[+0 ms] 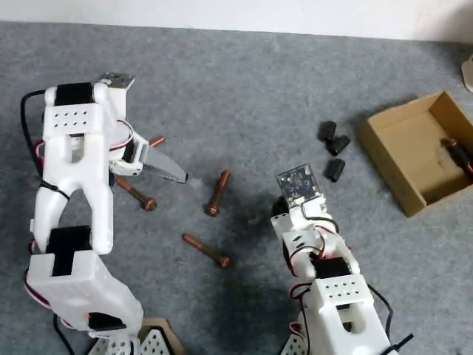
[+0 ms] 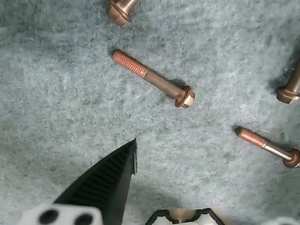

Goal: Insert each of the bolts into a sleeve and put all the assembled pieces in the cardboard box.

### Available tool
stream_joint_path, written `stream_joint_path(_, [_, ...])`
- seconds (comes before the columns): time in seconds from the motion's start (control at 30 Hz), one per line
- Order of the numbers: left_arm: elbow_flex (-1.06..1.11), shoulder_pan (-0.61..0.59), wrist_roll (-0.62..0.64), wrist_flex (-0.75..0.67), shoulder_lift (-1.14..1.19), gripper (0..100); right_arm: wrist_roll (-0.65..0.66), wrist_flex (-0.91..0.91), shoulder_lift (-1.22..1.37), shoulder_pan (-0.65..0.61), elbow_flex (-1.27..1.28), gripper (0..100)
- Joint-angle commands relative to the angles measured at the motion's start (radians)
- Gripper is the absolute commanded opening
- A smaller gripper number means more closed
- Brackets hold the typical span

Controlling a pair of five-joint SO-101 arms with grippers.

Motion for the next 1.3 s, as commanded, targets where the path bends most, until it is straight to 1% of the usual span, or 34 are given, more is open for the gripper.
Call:
stream_joint_path(0.0, [-0.048,0.001,-0.176,0.006,-0.019,54,0.012,-0.027,-0.018,-0.007,-0.008,0.4])
stream_joint_path(0.1, [-0.042,0.013,-0.407,0.011,-0.013,54,0.012,-0.025,-0.018,-0.007,-0.008,0.4])
stream_joint_path(0.23, [-0.042,0.002,-0.592,0.003,-0.01,54,0.012,-0.025,-0.018,-0.007,-0.008,0.4])
stream_joint_path(0.37, [-0.044,0.002,-0.878,0.002,-0.012,54,0.014,-0.025,-0.018,-0.007,-0.008,0.4])
stream_joint_path(0.43, [-0.042,-0.001,-0.997,0.005,-0.012,54,0.014,-0.025,-0.018,-0.007,-0.008,0.4])
stream_joint_path(0.67, [-0.008,-0.045,-1.33,-0.012,-0.01,54,0.014,-0.025,-0.018,-0.007,-0.008,0.4])
stream_joint_path(1.0, [0.219,-0.041,-1.611,-0.293,-0.01,52,0.014,-0.024,-0.018,-0.038,-0.007,0.4])
stream_joint_path(1.1, [0.254,-0.03,-1.699,-0.341,-0.01,45,0.014,-0.024,-0.018,-0.038,-0.007,0.4])
stream_joint_path(1.17, [0.269,-0.019,-1.728,-0.362,-0.01,38,0.014,-0.024,-0.018,-0.038,-0.007,0.4])
stream_joint_path(1.27, [0.272,-0.002,-1.798,-0.365,-0.01,30,0.014,-0.024,-0.018,-0.038,0.004,0.4])
